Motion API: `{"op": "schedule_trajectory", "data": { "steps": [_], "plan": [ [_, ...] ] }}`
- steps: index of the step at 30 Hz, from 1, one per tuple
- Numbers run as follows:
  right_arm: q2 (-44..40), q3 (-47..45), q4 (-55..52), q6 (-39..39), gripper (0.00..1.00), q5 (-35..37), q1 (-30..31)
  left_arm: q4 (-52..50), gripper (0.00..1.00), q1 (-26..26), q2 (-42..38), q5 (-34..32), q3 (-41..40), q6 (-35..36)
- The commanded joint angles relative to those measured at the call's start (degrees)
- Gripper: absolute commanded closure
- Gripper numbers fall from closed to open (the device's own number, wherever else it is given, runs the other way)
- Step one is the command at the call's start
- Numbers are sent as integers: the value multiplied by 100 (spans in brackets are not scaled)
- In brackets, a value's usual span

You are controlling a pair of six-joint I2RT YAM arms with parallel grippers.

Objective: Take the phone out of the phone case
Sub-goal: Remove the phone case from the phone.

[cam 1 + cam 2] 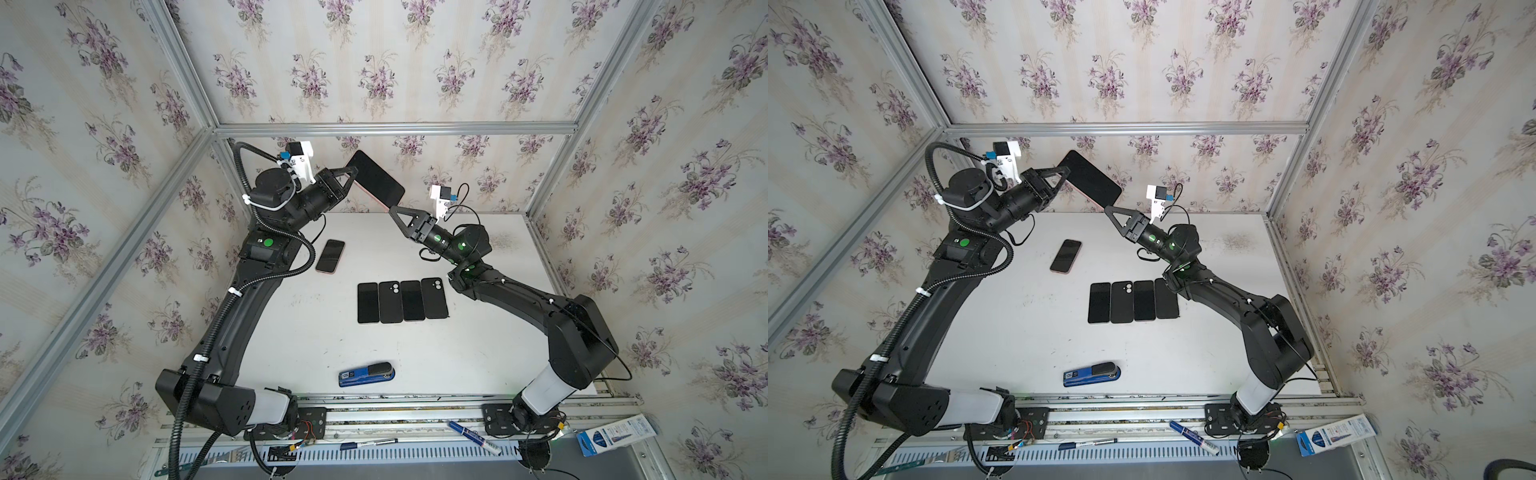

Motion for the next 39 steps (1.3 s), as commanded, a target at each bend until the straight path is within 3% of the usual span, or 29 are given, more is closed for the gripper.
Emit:
{"op": "schedule_trajectory", "data": {
  "steps": [1,9,13,17,27,33,39],
  "plan": [
    [71,101,489,226,53,-32,7,539,100,3,-45,64,2,-152],
    [135,82,678,344,72,-28,9,539,100,20,-18,69,11,-165],
    [208,58,911,469,89,3,7,539,100,23,8,104,38,-179],
    [315,56,1164,611,100,-59,8,536,100,29,8,101,9,-209],
    [521,-61,1889,601,100,-533,7,417,100,47,138,299,220,-525],
    [398,-144,1230,-850,100,-1289,11,138,100,47,380,725,620,-999],
    [205,-57,-210,-2804,100,-1237,7,-86,100,29,371,902,702,-1172]
  ]
}}
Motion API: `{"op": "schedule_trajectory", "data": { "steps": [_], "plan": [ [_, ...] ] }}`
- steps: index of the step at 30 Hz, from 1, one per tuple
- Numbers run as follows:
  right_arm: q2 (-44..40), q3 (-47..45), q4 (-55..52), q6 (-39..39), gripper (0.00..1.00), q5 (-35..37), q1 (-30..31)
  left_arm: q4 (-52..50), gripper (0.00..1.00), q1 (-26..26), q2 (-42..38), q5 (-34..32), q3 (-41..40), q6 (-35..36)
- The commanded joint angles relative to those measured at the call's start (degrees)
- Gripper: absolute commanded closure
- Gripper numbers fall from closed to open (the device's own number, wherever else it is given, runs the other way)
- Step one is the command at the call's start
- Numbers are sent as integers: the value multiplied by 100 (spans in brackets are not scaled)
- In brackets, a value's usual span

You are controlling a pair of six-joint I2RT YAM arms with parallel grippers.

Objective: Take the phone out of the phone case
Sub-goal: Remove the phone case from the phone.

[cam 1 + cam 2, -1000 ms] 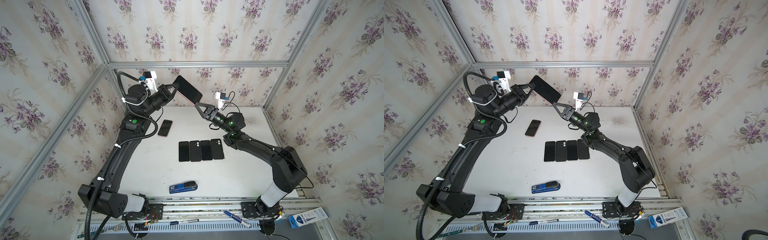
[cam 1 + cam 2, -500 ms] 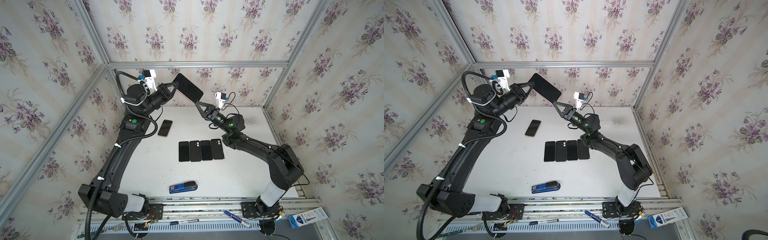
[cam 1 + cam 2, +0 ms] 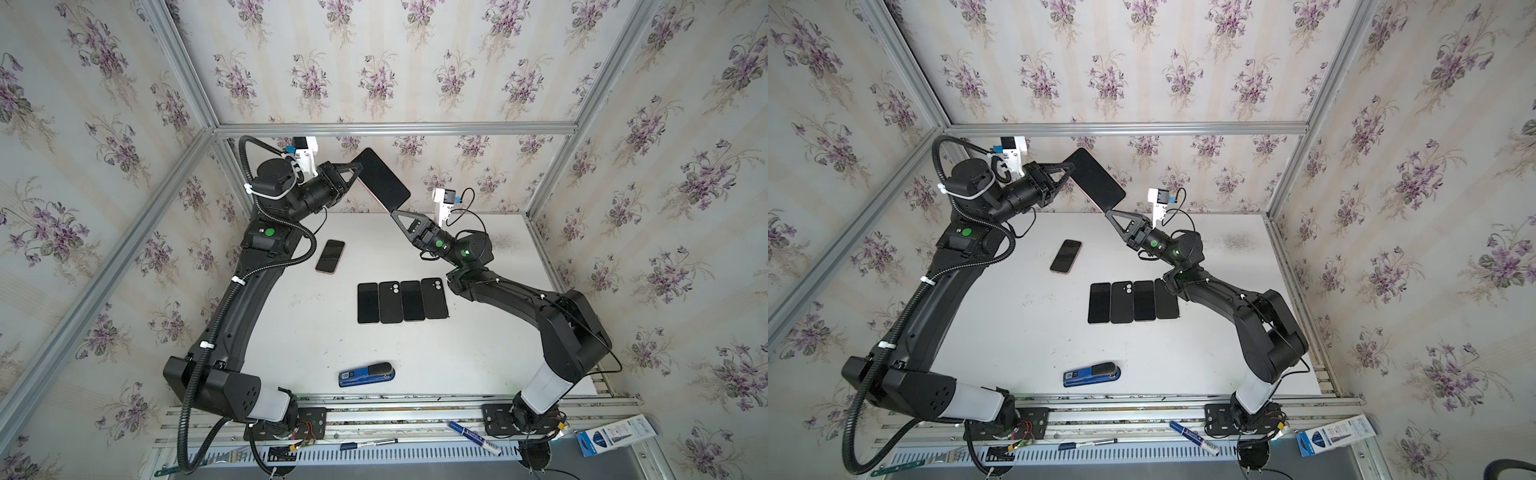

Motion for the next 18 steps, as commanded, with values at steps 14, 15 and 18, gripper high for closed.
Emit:
{"op": "schedule_trajectory", "data": {
  "steps": [14,15,18],
  "plan": [
    [54,355,-1508,-2408,97,-2,-35,-167,100,66,-146,608,226,-378],
    [15,206,-1366,-2292,94,38,-258,-167,100,98,-140,666,275,-349],
    [-284,-176,-1496,-2304,77,31,-388,-231,100,212,-70,966,505,-110]
  ]
}}
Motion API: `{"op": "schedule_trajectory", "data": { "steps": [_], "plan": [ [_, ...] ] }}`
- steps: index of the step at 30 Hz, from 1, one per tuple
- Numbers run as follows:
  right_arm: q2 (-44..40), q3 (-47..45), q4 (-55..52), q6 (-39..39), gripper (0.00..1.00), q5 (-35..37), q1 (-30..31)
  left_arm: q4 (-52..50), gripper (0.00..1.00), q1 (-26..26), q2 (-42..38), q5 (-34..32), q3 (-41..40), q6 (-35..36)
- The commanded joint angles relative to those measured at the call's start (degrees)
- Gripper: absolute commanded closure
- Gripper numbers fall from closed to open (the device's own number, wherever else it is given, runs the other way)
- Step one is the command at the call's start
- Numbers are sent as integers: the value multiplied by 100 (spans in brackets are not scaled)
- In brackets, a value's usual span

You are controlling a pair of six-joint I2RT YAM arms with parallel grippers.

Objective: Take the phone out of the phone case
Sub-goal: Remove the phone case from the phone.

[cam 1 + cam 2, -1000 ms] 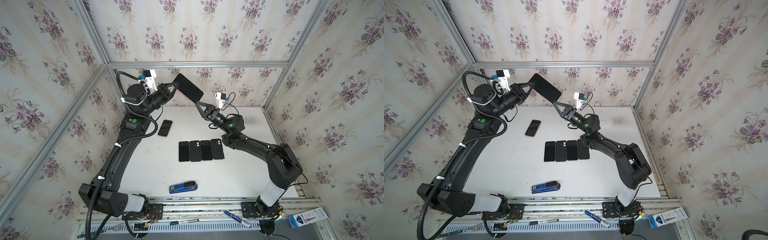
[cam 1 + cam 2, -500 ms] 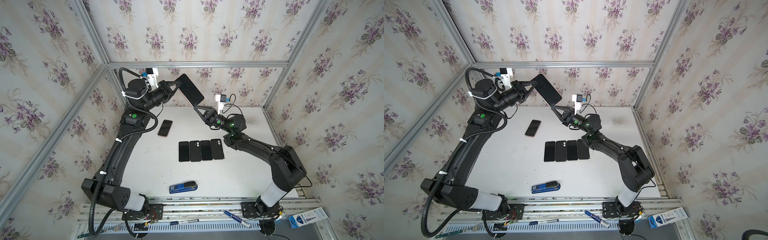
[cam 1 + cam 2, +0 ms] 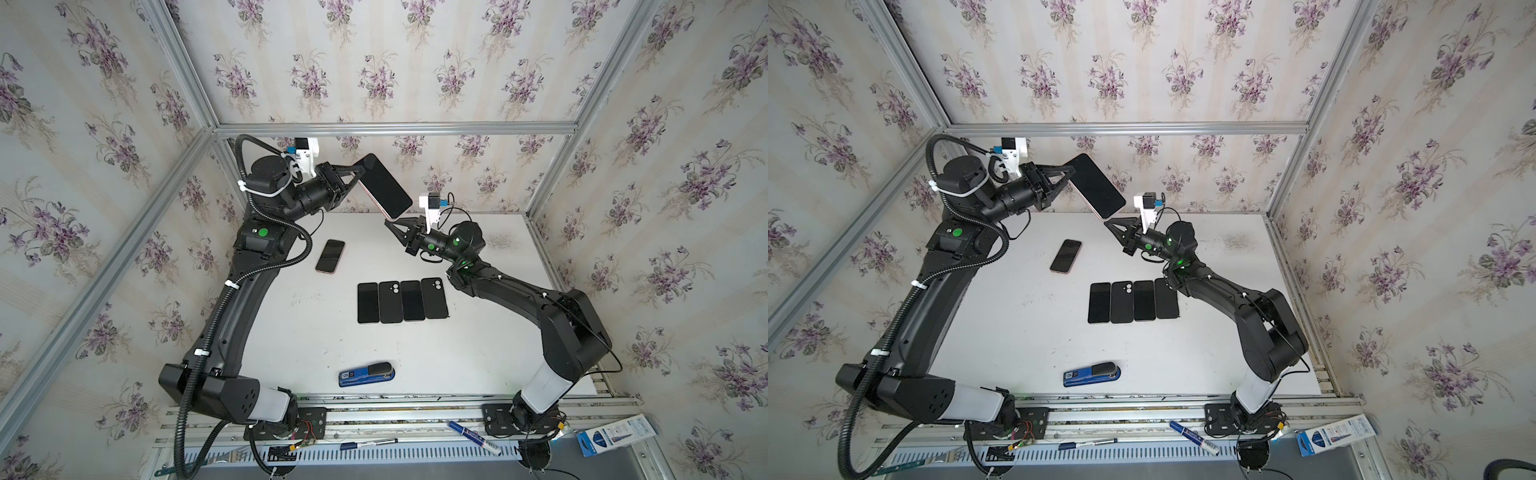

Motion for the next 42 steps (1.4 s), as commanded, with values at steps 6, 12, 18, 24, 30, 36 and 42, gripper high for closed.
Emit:
{"op": "schedule_trajectory", "data": {
  "steps": [6,12,18,24,30,36,42],
  "plan": [
    [-985,-643,-554,-272,51,-190,-518,-361,100,217,290,1138,861,1361],
    [-1344,-542,-984,-356,49,-1056,-971,-1043,100,208,148,1819,993,3289],
    [-1373,55,-1934,-951,50,-2064,-967,-1269,100,190,-273,2505,563,4622],
    [-1321,485,-2689,-1351,50,-2410,-747,-1372,100,190,-323,2614,453,4945],
    [-1358,600,-2883,-1489,50,-2494,-525,-1372,100,182,-213,2762,583,4988],
    [-1289,717,-2988,-1525,50,-2608,-353,-1367,100,165,-157,2799,612,4992],
    [-1170,845,-3014,-1498,52,-2718,-221,-1371,100,147,-164,2800,599,4997]
  ]
}}
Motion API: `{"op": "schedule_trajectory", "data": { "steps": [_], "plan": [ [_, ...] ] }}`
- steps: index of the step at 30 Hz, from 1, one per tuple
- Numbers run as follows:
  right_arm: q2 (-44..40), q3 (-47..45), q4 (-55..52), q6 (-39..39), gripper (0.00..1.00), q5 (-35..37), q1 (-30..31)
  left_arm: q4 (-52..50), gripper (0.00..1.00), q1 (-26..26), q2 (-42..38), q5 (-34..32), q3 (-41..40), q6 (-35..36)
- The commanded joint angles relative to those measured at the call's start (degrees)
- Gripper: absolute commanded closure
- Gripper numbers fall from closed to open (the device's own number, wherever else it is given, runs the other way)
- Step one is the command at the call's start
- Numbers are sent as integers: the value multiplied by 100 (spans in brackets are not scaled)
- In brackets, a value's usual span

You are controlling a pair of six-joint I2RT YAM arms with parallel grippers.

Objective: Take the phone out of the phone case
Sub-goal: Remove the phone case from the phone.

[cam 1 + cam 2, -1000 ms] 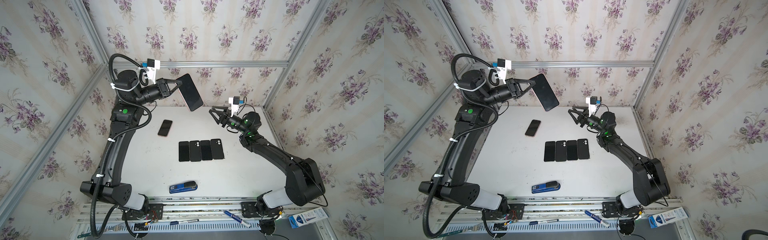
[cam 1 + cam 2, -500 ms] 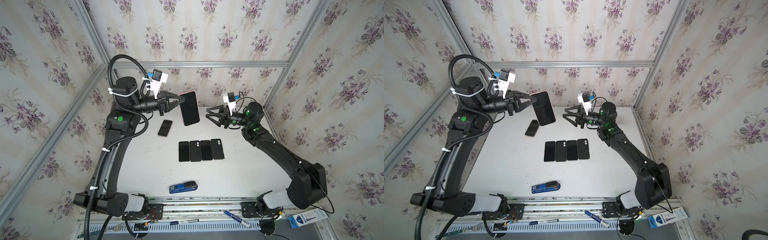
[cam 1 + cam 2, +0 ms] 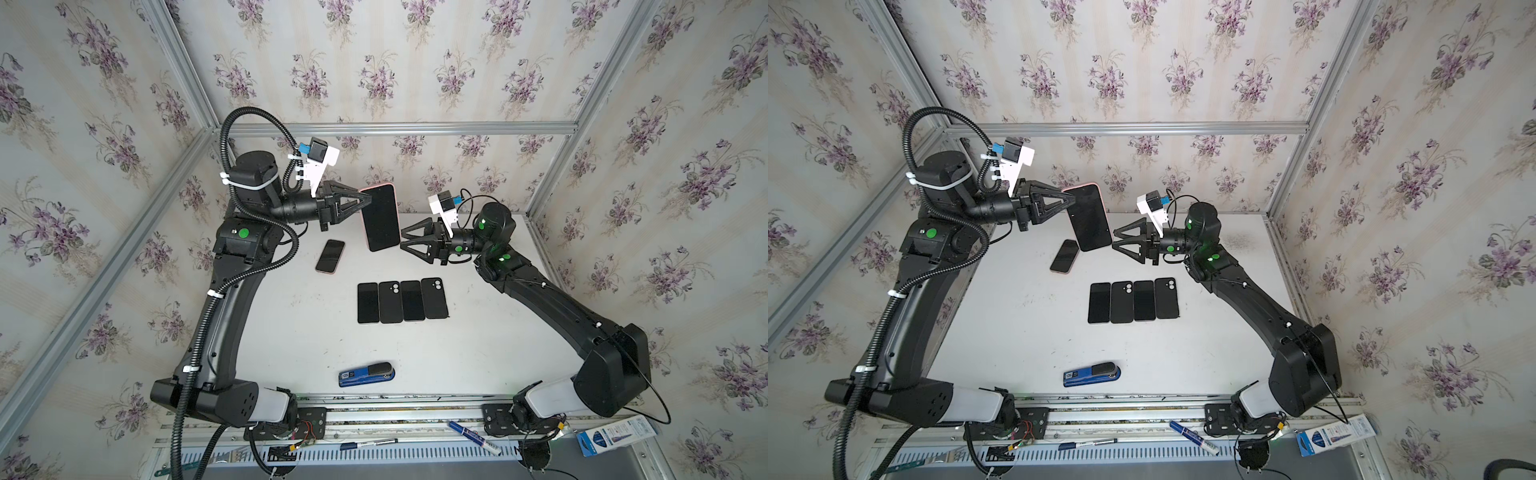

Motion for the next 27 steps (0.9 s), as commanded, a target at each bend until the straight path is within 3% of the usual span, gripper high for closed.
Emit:
{"op": "schedule_trajectory", "data": {
  "steps": [1,7,13,17,27],
  "plan": [
    [66,137,47,-16,52,-172,58,194,100,-4,-24,115,20,98],
    [86,155,41,-24,58,-194,94,198,100,-4,-25,103,10,96],
    [76,138,49,-60,68,-195,94,198,100,-4,-15,105,22,96],
    [76,129,67,-79,81,-221,94,193,100,-9,-15,105,38,71],
    [130,250,105,-248,96,-477,111,193,100,-48,-11,215,45,-1]
  ]
}}
